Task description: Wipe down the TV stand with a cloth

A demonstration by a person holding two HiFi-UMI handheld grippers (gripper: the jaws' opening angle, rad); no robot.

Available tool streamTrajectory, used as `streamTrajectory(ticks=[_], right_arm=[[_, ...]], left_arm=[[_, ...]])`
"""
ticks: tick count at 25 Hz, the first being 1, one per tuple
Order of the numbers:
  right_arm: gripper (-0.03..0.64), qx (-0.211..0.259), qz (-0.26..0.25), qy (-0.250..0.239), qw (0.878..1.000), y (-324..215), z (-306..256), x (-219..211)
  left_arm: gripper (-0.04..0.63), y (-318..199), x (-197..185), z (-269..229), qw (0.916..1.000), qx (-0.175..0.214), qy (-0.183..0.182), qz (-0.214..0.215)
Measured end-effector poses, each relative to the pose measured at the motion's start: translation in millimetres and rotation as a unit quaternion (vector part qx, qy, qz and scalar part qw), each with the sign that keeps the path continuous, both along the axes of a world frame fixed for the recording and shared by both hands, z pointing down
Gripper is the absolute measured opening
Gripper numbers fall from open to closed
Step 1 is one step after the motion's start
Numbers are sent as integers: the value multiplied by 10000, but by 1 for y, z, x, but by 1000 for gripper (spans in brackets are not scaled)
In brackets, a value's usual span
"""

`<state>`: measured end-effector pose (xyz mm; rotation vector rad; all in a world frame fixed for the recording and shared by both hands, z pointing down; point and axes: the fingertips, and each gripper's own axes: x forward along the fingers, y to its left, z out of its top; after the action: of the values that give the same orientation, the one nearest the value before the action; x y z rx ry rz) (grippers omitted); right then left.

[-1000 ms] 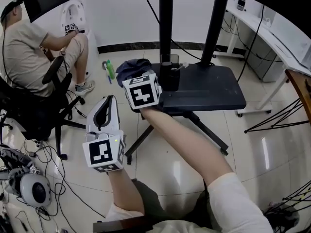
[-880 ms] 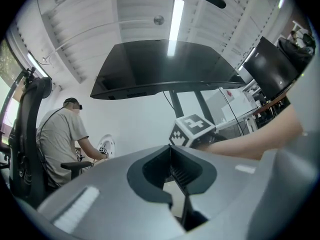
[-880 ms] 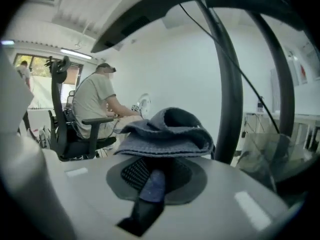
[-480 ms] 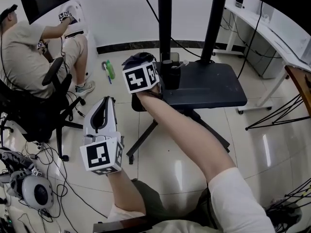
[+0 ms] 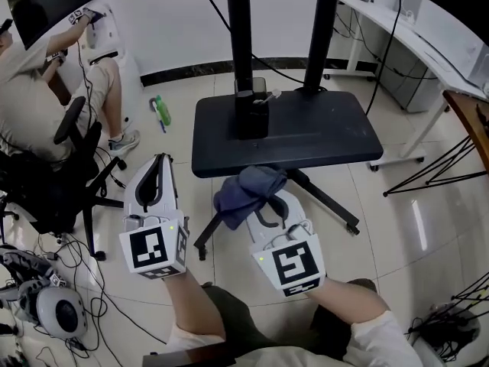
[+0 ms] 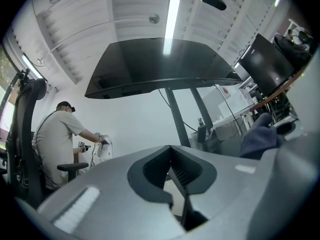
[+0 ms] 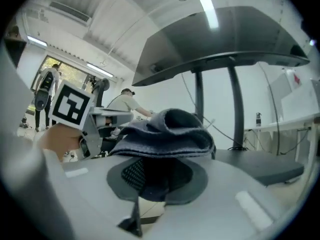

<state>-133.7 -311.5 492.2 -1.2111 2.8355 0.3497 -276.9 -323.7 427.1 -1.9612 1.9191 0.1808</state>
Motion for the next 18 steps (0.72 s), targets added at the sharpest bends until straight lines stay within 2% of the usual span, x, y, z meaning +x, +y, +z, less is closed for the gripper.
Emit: streamTrajectory(ticks=[3,7,9,11,13,15,18], right_arm=[[54,-63,391,-212,9990,-41,-15,55],[54,-299,1047,-143,9940,-145,-58,97],[54,-930,1265,121,9875,-203,-39,101],[57,-1878,1396,467,9711,-252,4,97],[63,-2385,1467,733,9572,-282,27,87],[63,-2343,1517,845,9565,-301,27,74],[63,-1704,1409,758,9723,-317,0,56]], left_arm=[[107,-5,13,2,9998,-27,-15,171],[107,-2,26,-2,9997,-71,-61,243],[107,2,28,-4,9997,-87,-61,236],[107,5,30,-7,9996,-34,-84,258],[107,9,29,-9,9996,-9,-87,252],[107,11,29,-10,9997,3,-99,232],[107,14,31,-14,9997,46,-106,217]])
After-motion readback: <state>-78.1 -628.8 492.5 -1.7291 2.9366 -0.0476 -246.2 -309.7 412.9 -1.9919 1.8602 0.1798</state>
